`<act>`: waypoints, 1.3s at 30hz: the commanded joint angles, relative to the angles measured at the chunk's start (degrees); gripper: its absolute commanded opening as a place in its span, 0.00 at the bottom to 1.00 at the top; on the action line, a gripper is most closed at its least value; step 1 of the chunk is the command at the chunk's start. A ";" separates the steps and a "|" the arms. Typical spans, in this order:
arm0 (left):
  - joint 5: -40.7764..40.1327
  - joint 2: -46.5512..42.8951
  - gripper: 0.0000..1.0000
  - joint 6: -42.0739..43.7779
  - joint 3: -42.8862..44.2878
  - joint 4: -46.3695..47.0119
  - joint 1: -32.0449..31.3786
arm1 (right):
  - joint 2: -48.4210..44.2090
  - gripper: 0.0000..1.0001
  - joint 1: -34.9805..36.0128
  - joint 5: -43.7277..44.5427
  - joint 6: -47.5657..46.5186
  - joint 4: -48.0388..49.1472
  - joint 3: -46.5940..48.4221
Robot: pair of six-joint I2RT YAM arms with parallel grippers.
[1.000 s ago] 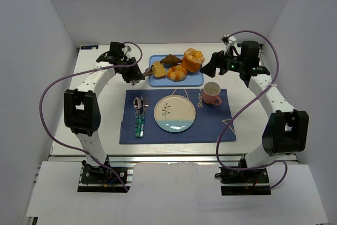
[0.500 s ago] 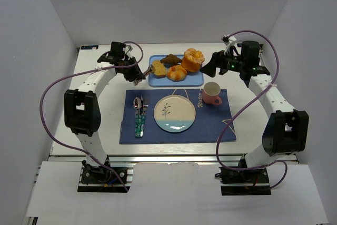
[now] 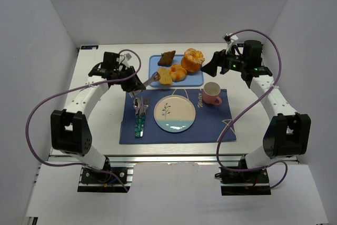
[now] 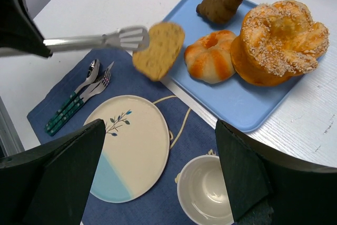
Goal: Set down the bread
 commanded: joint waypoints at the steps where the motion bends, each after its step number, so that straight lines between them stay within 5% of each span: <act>1: 8.21 -5.71 0.00 3.67 -4.68 0.36 -0.15 | -2.52 0.90 -0.26 -1.20 -0.05 1.39 -0.49; 8: 12.53 -14.41 0.00 7.82 -14.07 -2.98 -0.77 | -3.13 0.89 -0.26 -1.64 -0.14 1.30 -0.66; 20: 13.24 -16.62 0.00 11.33 -20.86 -7.72 -4.37 | -3.92 0.89 -0.26 -1.82 -0.31 0.77 -1.19; 23: 11.48 -17.15 0.10 11.51 -21.04 -8.60 -4.37 | -3.84 0.89 -0.26 -1.82 -0.22 0.86 -1.19; 24: 11.39 -17.24 0.25 11.59 -20.95 -8.78 -4.37 | -3.84 0.89 -0.26 -1.82 -0.31 0.86 -1.19; 28: 9.64 -18.29 0.44 11.77 -19.29 -9.74 -4.37 | -3.57 0.89 -0.35 -1.99 -0.31 0.86 -1.10; 34: 4.72 -21.63 0.51 10.02 -15.24 -10.80 -4.37 | -3.22 0.89 -0.35 -2.17 -0.31 0.94 -0.93; 39: -3.26 -23.12 0.46 8.96 -12.43 -12.03 -4.02 | -3.13 0.89 -0.26 -2.26 -0.31 0.94 -1.01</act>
